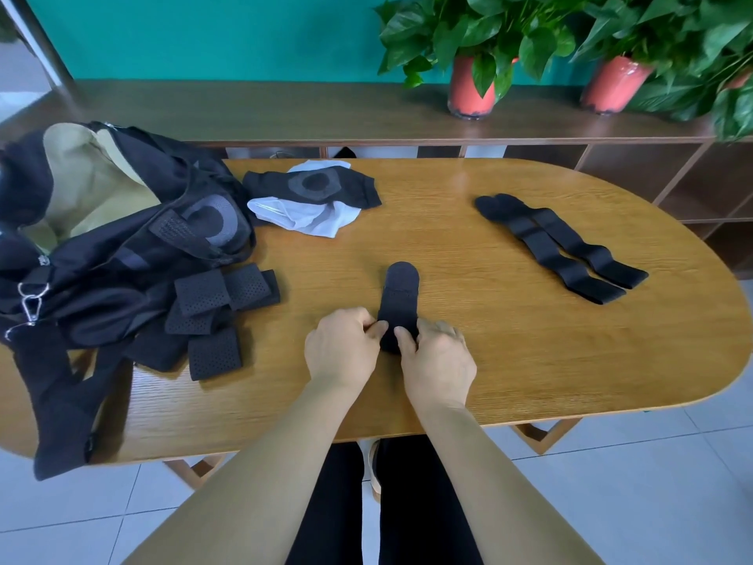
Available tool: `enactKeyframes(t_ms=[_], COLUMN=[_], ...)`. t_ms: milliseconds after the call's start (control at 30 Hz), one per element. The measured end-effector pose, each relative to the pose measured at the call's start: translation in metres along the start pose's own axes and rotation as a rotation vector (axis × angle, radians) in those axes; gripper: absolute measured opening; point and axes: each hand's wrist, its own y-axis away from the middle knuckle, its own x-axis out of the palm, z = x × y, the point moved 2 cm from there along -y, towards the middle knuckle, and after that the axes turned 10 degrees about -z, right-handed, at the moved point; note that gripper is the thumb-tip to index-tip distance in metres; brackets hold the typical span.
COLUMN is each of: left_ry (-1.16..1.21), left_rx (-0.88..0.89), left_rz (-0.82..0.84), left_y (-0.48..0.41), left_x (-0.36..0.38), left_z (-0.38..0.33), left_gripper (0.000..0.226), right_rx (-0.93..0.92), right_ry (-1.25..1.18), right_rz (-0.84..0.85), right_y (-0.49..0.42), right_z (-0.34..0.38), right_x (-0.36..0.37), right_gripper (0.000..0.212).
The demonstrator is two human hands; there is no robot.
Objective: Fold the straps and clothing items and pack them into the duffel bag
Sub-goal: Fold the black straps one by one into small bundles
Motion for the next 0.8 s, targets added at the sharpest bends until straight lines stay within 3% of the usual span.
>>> enactKeyframes(t_ms=[200,300,400,500,633,800], left_ry=[-0.080,-0.137,-0.035,0.064,-0.020,0.041], left_rx=[-0.094,-0.058,0.129,0.392,0.458,0.528], left_rz=[0.055,0.052,-0.008,0.117,0.345,0.341], left_y=[-0.010,-0.012,-0.007,-0.004,-0.007,-0.002], left_x=[-0.003,-0.002,0.002,0.006,-0.006,-0.014], left_z=[-0.004,-0.004,-0.001,0.001,0.004,0.020], left_gripper=[0.030,0.028,0.015,0.034,0.053,0.051], right_rx=[0.041,0.113,0.116,0.076,0.030,-0.120], right_ry=[0.014,-0.066,-0.096,-0.096,-0.131,-0.372], right_rz=[0.072,0.095,0.104,0.112,0.123,0.362], right_y=[-0.007,-0.011,-0.012,-0.013,-0.009,0.002], right_z=[0.000,0.000,0.001,-0.001,-0.005,-0.025], right_x=[-0.002,-0.004,-0.005,-0.005,-0.006,-0.022], right_gripper=[0.034,0.036,0.034,0.031,0.031,0.047])
